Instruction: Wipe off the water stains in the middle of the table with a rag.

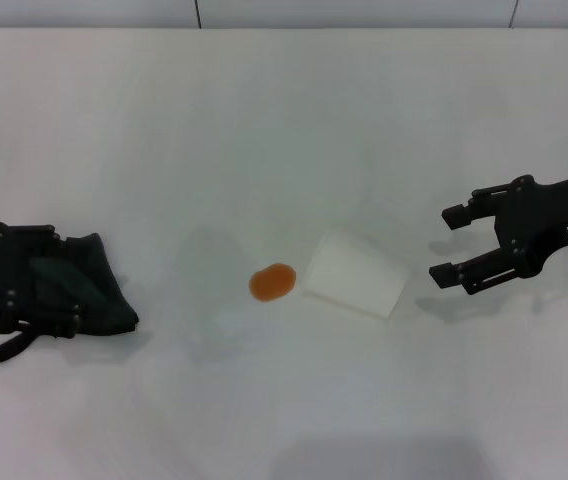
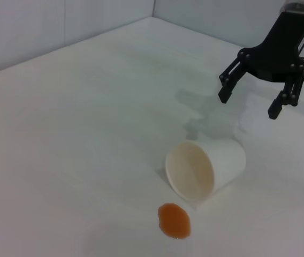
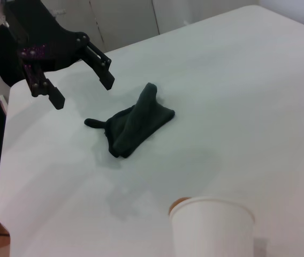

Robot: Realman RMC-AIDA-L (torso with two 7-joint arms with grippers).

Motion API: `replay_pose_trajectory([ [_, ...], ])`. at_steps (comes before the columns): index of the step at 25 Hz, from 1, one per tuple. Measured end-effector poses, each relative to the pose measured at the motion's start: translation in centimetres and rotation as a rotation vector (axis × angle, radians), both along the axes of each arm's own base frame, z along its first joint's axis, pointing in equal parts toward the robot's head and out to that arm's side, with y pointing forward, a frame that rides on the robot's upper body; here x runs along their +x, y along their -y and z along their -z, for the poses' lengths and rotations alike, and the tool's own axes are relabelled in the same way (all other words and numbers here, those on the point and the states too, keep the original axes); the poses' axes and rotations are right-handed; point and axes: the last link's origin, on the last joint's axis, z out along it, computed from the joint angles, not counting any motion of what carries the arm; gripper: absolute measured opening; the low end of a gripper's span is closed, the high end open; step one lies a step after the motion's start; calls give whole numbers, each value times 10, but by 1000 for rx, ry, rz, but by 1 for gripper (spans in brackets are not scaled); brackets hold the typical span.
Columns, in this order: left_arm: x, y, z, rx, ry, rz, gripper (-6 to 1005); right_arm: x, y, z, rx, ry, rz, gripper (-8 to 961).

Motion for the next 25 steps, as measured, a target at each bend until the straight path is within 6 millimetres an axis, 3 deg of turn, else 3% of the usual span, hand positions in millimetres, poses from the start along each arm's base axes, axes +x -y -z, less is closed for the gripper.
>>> replay_pose_trajectory([
  [15,-1,1,5,-18,-19,-6,875,-10,-5,10,-41,73,13,856],
  [25,-2,0,4,-31,-41,-8,875,-42,-25,16,-68,272,48,856],
])
